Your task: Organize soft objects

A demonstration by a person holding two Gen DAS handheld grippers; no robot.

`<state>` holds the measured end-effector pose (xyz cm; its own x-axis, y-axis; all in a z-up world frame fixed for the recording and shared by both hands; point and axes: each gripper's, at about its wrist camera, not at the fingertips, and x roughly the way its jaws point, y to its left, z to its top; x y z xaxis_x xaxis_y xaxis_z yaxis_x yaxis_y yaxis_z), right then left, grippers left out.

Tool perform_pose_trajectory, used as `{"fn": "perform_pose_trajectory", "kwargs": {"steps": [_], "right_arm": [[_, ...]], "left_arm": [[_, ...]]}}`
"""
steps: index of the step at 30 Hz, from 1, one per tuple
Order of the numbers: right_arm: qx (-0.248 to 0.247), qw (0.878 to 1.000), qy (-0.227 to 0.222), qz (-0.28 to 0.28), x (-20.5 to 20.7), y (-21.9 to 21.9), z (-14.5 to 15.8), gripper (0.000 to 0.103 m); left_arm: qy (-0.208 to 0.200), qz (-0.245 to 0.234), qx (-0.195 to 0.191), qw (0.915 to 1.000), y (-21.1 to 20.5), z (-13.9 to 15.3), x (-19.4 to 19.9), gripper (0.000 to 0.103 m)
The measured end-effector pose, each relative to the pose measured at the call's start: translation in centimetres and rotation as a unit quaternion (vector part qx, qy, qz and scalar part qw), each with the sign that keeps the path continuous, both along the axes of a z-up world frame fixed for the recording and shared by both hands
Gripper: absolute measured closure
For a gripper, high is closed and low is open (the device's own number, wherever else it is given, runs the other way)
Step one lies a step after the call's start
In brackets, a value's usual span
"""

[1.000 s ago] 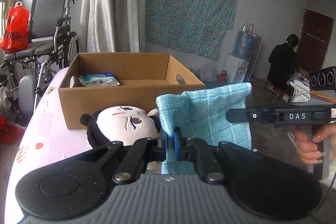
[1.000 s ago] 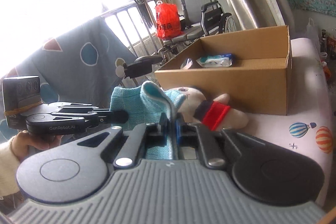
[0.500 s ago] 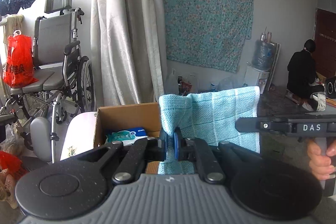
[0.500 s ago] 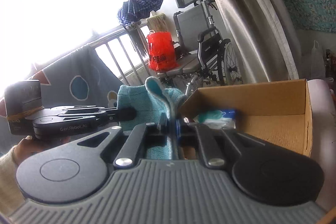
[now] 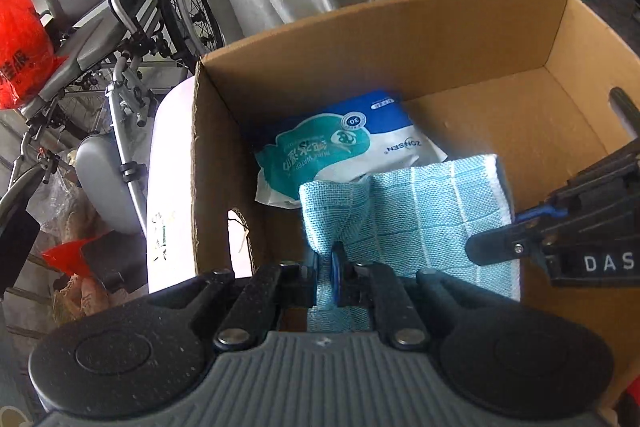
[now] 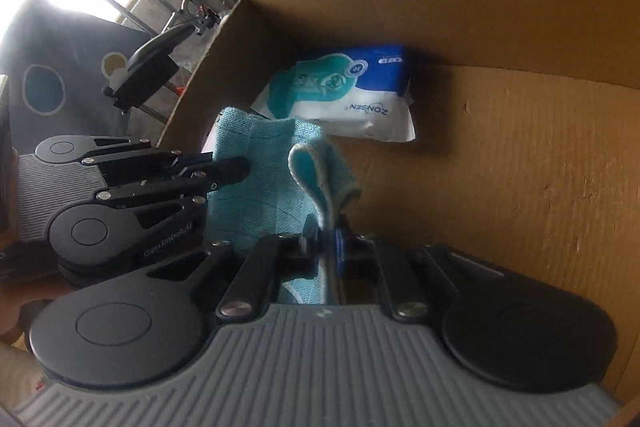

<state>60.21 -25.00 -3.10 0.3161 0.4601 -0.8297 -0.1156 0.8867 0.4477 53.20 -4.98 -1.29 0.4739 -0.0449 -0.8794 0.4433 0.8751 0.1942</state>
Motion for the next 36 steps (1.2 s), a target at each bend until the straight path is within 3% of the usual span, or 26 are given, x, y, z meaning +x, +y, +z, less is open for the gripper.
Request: {"fn": "perform_pose_trajectory", "kwargs": {"steps": [4,8,11,13,17,18,21,22,24,27,29,32,36], "right_arm": [[-0.018,0.998,0.053,0.013,1.8,1.1,-2.9,0.097],[-0.053,0.996,0.067,0.021,3.4,1.8,-4.0,0.094],[-0.084,0.995,0.051,0.027,4.1,2.4,-4.2,0.09],[-0.102,0.994,0.039,0.026,4.3,2.7,-4.0,0.085],[-0.111,0.993,0.017,0.026,4.1,3.0,-3.4,0.084],[-0.104,0.994,0.019,0.029,4.1,3.1,-3.5,0.084],[-0.096,0.995,0.024,0.023,3.8,3.0,-3.7,0.085],[-0.094,0.995,0.024,0.02,3.8,3.1,-3.7,0.085],[-0.091,0.995,0.023,0.01,4.1,2.9,-3.7,0.086],[-0.08,0.996,0.028,-0.003,4.5,2.2,-4.0,0.087],[-0.078,0.997,0.028,-0.011,4.1,1.3,-4.0,0.089],[-0.081,0.996,0.027,-0.016,4.5,1.2,-4.0,0.091],[-0.084,0.996,0.026,-0.02,4.6,1.6,-4.1,0.091]], "left_arm": [[0.05,0.027,0.02,0.9982,0.2,-2.6,2.2,0.096],[0.064,0.028,0.037,0.9969,-0.6,-3.2,2.5,0.095],[0.073,0.031,0.069,0.9945,-1.3,-3.7,2.5,0.092],[0.063,0.013,0.107,0.9922,-1.8,-4.0,1.9,0.09],[0.026,-0.004,0.137,0.9902,-2.6,-3.5,0.5,0.08],[0.011,-0.013,0.146,0.9891,-2.8,-3.2,0.2,0.068],[-0.069,-0.041,0.195,0.9774,-3.3,-2.3,-1.0,0.069],[-0.083,-0.045,0.188,0.9777,-3.5,-1.8,-1.3,0.07],[-0.082,-0.059,0.158,0.9822,-3.1,-1.4,-1.5,0.082],[0.01,-0.052,0.102,0.9934,-2.8,-2.4,-0.1,0.089],[0.046,-0.027,0.084,0.9951,-2.6,-3.6,0.6,0.093],[0.057,0.011,0.061,0.9964,-2.1,-4.8,1.9,0.099],[0.062,0.02,0.056,0.9963,-2.2,-4.8,2.7,0.098]]}}
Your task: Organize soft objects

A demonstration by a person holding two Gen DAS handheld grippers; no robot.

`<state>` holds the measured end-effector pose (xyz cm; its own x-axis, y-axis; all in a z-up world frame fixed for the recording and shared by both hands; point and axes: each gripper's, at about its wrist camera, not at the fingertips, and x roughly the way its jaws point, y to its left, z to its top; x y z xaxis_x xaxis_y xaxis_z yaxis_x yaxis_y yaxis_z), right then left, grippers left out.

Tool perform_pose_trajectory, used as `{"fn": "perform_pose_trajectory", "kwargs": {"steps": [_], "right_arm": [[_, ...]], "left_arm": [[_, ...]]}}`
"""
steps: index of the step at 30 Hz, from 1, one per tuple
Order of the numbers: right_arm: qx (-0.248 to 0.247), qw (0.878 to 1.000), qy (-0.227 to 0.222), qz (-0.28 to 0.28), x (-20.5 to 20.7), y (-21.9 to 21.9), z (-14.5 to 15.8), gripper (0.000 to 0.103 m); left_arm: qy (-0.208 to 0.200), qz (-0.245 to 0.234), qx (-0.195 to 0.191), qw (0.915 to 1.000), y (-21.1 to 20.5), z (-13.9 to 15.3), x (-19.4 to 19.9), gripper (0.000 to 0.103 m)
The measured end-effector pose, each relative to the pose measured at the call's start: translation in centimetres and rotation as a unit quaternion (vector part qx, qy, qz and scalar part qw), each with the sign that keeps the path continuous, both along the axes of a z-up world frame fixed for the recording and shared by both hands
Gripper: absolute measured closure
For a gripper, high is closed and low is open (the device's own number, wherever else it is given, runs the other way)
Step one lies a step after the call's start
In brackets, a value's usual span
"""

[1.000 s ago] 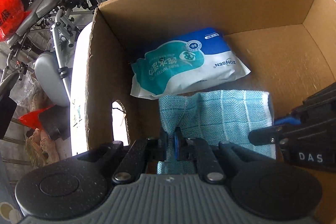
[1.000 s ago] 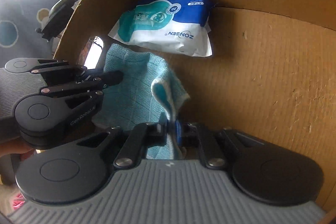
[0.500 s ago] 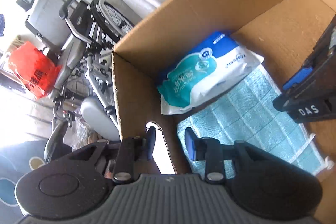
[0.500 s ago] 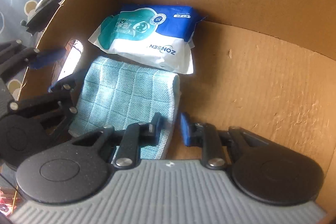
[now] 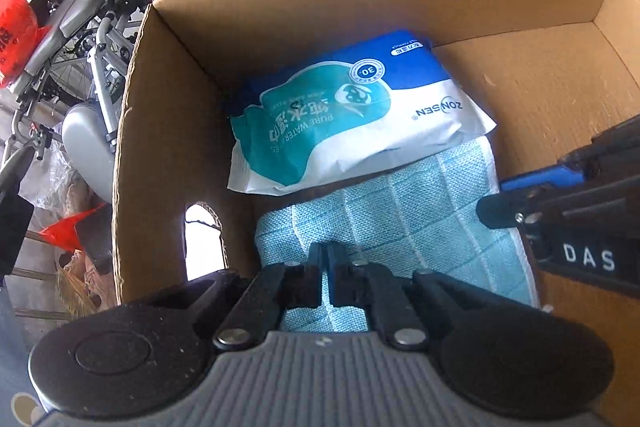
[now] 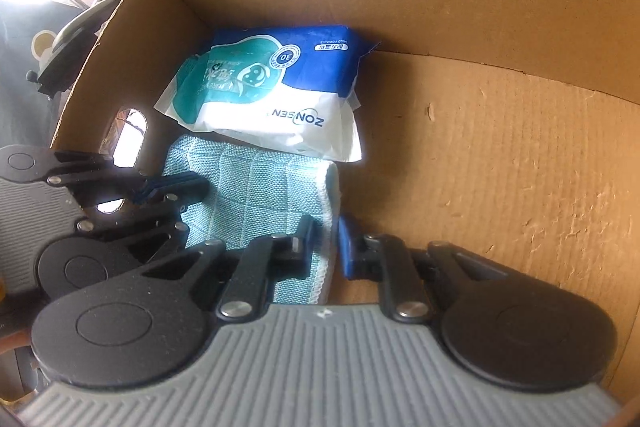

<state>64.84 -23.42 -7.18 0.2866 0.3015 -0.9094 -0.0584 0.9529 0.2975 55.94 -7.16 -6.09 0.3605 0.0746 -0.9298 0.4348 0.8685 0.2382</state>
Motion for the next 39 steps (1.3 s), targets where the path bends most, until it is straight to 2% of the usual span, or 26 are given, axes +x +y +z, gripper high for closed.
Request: {"fn": "perform_pose_trajectory", "kwargs": {"steps": [3,10,13,15,16,19,23,25,26,27,31,35,39], "right_arm": [[0.002,1.0,0.0,0.0,0.0,0.1,0.2,0.091],[-0.006,1.0,-0.004,0.001,-0.2,0.1,0.8,0.091],[-0.008,1.0,-0.024,-0.006,-0.6,-0.1,1.7,0.089],[-0.027,0.998,-0.049,0.005,-1.3,-0.1,2.8,0.089],[-0.036,0.998,-0.059,0.009,-1.7,-0.2,3.3,0.088],[-0.032,0.997,-0.069,0.018,-3.0,-0.9,4.9,0.088],[0.012,0.994,-0.111,0.002,-6.9,-2.9,8.6,0.088],[0.033,0.991,-0.13,-0.002,-9.3,-4.1,10.5,0.088],[0.04,0.99,-0.138,0.0,-10.6,-4.4,11.5,0.088],[0.047,0.988,-0.145,0.004,-11.7,-5.0,12.5,0.088],[0.079,0.981,-0.179,0.012,-17.2,-7.5,16.6,0.088],[0.102,0.972,-0.212,0.009,-23.2,-9.9,20.0,0.087],[0.101,0.966,-0.236,0.013,-28.2,-11.6,21.5,0.087]], "left_arm": [[-0.013,-0.017,0.024,0.9995,-0.4,0.0,0.2,0.099],[-0.017,-0.014,0.03,0.9993,-1.1,-0.2,0.7,0.097],[-0.027,-0.013,0.032,0.9991,-1.2,0.3,0.1,0.083],[-0.034,-0.009,0.013,0.9993,-1.2,1.5,-0.8,0.073],[-0.041,-0.01,0.007,0.9991,-1.2,2.1,-1.3,0.071],[-0.063,-0.023,0.0,0.9978,-1.1,4.7,-4.5,0.067],[-0.137,-0.084,-0.005,0.9869,0.0,8.4,-9.8,0.064],[-0.159,-0.076,-0.015,0.9843,0.9,10.2,-11.6,0.064],[-0.167,-0.067,-0.032,0.9831,1.3,11.3,-12.7,0.064],[-0.178,-0.059,-0.057,0.9806,2.1,12.7,-13.8,0.064],[-0.225,-0.058,-0.098,0.9676,3.8,16.8,-20.1,0.058],[-0.237,-0.05,-0.13,0.9614,5.1,18.0,-25.7,0.058],[-0.224,-0.045,-0.165,0.9596,5.6,17.5,-29.5,0.058]]}}
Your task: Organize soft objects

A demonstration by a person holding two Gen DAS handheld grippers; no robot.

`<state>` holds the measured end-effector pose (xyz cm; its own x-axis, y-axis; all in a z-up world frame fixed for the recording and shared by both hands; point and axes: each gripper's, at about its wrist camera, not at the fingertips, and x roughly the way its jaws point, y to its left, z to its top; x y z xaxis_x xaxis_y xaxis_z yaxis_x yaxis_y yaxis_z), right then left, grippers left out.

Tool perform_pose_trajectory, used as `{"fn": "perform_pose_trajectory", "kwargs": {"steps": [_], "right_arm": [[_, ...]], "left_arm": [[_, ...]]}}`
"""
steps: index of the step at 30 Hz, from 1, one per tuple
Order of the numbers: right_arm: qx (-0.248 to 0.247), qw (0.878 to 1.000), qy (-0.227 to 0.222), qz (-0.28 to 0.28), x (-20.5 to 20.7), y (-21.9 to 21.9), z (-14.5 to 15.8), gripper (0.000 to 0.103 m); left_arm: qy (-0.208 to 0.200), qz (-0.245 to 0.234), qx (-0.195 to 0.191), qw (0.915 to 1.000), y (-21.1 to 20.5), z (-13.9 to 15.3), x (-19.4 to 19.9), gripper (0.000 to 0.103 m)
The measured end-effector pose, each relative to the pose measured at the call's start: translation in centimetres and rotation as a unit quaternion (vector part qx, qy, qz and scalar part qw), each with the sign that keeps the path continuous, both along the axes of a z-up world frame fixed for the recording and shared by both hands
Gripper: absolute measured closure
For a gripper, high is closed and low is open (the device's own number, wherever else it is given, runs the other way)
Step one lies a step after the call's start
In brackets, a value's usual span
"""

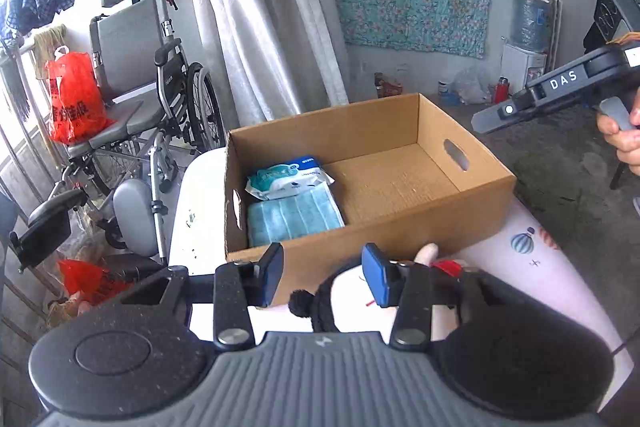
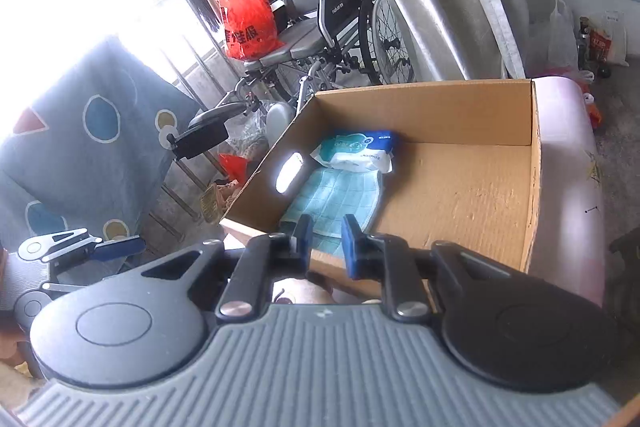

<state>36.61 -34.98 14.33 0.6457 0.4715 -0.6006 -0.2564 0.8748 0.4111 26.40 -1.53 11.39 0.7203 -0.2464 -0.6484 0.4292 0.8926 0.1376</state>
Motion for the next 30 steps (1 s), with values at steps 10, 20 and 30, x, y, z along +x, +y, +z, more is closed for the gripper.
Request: {"fn": "perform_pose_trajectory", "kwargs": {"steps": [10,20,30], "right_arm": [[-0.043,0.999,0.021,0.006,-9.8,-2.9,-3.4,0.087],[-0.039,0.996,0.082,0.009,-15.2,-5.5,-10.5,0.08],[-0.068,0.987,0.138,0.054,-15.7,-3.0,-16.4,0.061]], "left_arm": [[0.025,-0.027,-0.017,0.9992,-1.6,-3.5,-7.2,0.058],[0.066,-0.07,-0.011,0.9953,-5.3,-7.1,-10.4,0.056],[0.125,-0.111,-0.012,0.9859,-11.3,-13.7,-10.8,0.055]]}}
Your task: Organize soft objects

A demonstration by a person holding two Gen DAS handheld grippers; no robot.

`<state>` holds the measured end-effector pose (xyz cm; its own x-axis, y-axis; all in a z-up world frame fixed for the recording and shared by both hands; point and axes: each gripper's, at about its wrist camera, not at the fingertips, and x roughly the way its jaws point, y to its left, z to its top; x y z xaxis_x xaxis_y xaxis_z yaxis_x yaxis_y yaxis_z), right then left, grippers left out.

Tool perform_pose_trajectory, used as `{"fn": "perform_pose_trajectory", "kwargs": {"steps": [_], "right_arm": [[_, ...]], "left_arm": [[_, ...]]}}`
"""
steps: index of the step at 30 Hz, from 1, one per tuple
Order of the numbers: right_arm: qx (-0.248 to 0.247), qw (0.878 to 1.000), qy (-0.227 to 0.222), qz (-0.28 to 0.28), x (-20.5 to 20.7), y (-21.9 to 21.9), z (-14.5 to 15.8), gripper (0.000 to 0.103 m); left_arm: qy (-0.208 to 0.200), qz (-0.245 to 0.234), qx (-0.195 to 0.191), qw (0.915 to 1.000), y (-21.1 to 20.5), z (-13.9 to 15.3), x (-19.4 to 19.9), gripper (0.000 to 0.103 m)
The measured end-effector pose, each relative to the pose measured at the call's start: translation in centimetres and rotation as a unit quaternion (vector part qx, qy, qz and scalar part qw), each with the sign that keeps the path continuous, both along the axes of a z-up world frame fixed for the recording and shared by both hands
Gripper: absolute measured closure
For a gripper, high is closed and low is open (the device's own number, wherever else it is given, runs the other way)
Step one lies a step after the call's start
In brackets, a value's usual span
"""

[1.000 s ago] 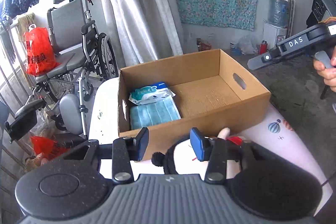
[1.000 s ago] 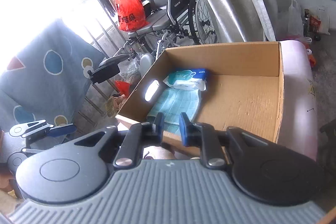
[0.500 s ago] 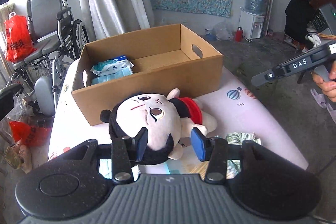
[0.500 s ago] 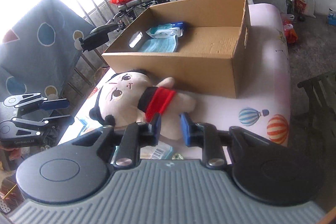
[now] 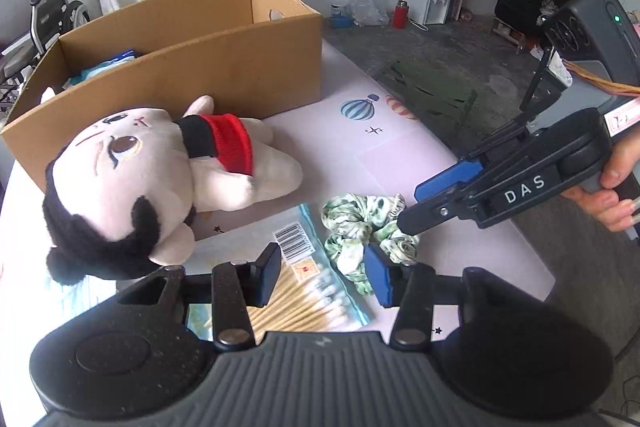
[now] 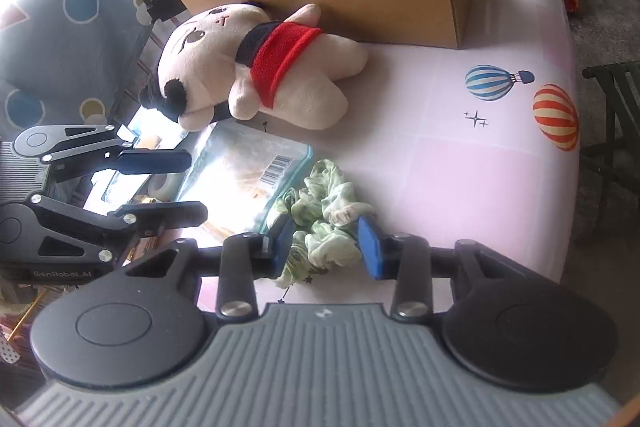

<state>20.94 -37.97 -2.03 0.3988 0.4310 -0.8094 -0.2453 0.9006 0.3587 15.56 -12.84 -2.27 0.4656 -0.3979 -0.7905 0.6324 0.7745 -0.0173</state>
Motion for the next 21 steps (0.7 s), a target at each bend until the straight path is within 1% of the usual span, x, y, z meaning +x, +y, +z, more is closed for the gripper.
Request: {"fn": "perform_pose_trajectory", "kwargs": {"steps": [1,3,4,5,6,8,10,13,16,18,19,21], "right_arm": [[-0.008,1.0,0.002,0.005,0.0,0.3,-0.3,0.058],[-0.037,0.999,0.006,0.005,0.2,0.9,-1.0,0.059],[-0.052,0.999,0.006,0.004,0.3,1.1,-1.4,0.065],[-0.057,0.998,0.004,0.002,0.4,1.1,-1.8,0.079],[-0.054,0.999,0.008,-0.003,0.5,1.0,-2.3,0.084],[-0.037,0.999,0.006,-0.026,0.5,0.3,-3.0,0.09],[-0.03,0.999,-0.004,-0.032,0.2,0.0,-3.2,0.092],[-0.035,0.999,-0.018,-0.027,-0.5,-0.1,-3.2,0.094],[-0.039,0.999,-0.027,-0.023,-1.0,-0.3,-3.2,0.094],[-0.041,0.999,-0.029,-0.02,-1.3,-0.5,-3.2,0.094],[-0.041,0.999,-0.028,-0.022,-1.5,-0.6,-3.1,0.094],[-0.043,0.999,-0.022,-0.024,-1.9,-0.9,-2.9,0.091]], "left_arm": [[0.004,-0.007,0.002,1.0,-0.7,-0.7,0.1,0.055],[0.009,-0.017,0.007,0.9998,-1.7,-2.0,0.4,0.056],[0.008,-0.023,0.011,0.9996,-2.2,-2.6,0.5,0.056],[0.007,-0.027,0.013,0.9995,-2.5,-3.0,0.6,0.056],[0.005,-0.033,0.018,0.9993,-3.0,-3.6,0.8,0.057],[0.004,-0.039,0.019,0.9991,-3.4,-4.0,1.0,0.057],[0.006,-0.043,0.012,0.999,-3.9,-4.4,1.3,0.057],[0.009,-0.045,0.004,0.9989,-4.4,-4.6,1.7,0.058],[0.019,-0.041,0.0,0.999,-4.7,-4.7,2.2,0.066],[0.033,-0.04,0.009,0.9986,-5.2,-5.1,2.6,0.077],[0.038,-0.041,0.015,0.9983,-5.4,-5.3,2.7,0.078],[0.039,-0.052,0.022,0.9977,-5.9,-5.7,2.6,0.083]]}}
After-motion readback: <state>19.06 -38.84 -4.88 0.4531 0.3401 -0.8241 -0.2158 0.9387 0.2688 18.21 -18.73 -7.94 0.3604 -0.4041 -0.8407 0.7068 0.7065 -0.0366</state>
